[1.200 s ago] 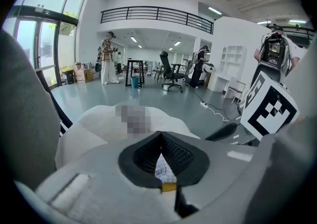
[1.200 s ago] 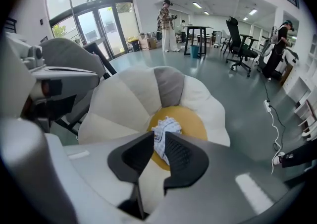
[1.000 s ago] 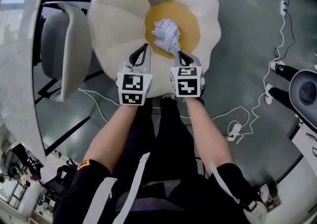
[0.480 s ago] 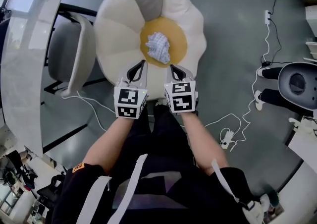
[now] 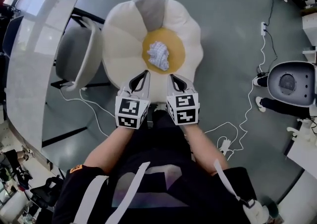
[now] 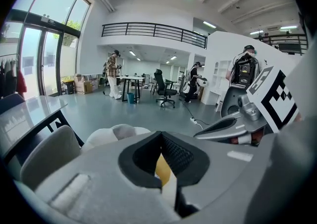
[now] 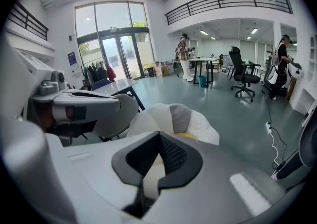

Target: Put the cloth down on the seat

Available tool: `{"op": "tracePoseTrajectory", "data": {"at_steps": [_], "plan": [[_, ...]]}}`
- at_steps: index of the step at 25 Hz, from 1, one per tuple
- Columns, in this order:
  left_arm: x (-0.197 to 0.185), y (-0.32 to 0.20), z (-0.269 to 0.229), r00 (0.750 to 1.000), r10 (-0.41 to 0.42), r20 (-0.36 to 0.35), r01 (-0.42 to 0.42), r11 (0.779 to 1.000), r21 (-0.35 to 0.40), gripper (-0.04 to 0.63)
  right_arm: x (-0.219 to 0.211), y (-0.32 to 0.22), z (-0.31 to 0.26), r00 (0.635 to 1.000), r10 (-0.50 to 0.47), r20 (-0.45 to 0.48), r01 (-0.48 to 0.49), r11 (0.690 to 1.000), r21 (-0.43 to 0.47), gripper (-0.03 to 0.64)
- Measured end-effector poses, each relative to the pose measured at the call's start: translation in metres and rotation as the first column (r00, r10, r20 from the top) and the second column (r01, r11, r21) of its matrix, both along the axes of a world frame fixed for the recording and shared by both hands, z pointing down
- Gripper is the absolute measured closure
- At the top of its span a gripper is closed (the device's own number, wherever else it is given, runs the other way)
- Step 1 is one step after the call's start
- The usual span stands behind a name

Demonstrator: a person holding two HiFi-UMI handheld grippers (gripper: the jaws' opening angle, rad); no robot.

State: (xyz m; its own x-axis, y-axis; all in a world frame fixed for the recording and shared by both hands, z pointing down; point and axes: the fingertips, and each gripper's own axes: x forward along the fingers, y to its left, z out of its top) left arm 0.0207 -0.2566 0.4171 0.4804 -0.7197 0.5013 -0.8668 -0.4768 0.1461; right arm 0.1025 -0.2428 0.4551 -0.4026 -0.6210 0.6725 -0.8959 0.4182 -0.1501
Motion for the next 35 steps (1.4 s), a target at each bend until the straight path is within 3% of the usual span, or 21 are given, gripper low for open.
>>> {"op": "tracePoseTrajectory", "data": {"at_steps": [9,15,23,35], "plan": [[0.001,0.03,-0.06,0.996,0.093,-0.012,-0.092,0.992,0.088,0.597,-0.01,0.035,-0.056,0.999,0.049,0.025,-0.051,0.995,0.089,0.617],[-0.031,0.053,-0.08,0.993,0.12,-0.022,-0.116,0.985,0.13,0.597,-0.031,0.06,-0.084,0.991,0.123,0.047,-0.129,0.982,0.139,0.617],[-0.064,0.102,-0.111,0.982,0.188,-0.033,-0.181,0.971,0.157,0.597,-0.06,0.114,-0.115,0.973,0.213,0.085,-0.224,0.961,0.159,0.617],[-0.086,0.167,-0.134,0.971,0.232,-0.058,-0.217,0.957,0.192,0.597,-0.076,0.177,-0.141,0.967,0.23,0.112,-0.247,0.953,0.174,0.617]]}}
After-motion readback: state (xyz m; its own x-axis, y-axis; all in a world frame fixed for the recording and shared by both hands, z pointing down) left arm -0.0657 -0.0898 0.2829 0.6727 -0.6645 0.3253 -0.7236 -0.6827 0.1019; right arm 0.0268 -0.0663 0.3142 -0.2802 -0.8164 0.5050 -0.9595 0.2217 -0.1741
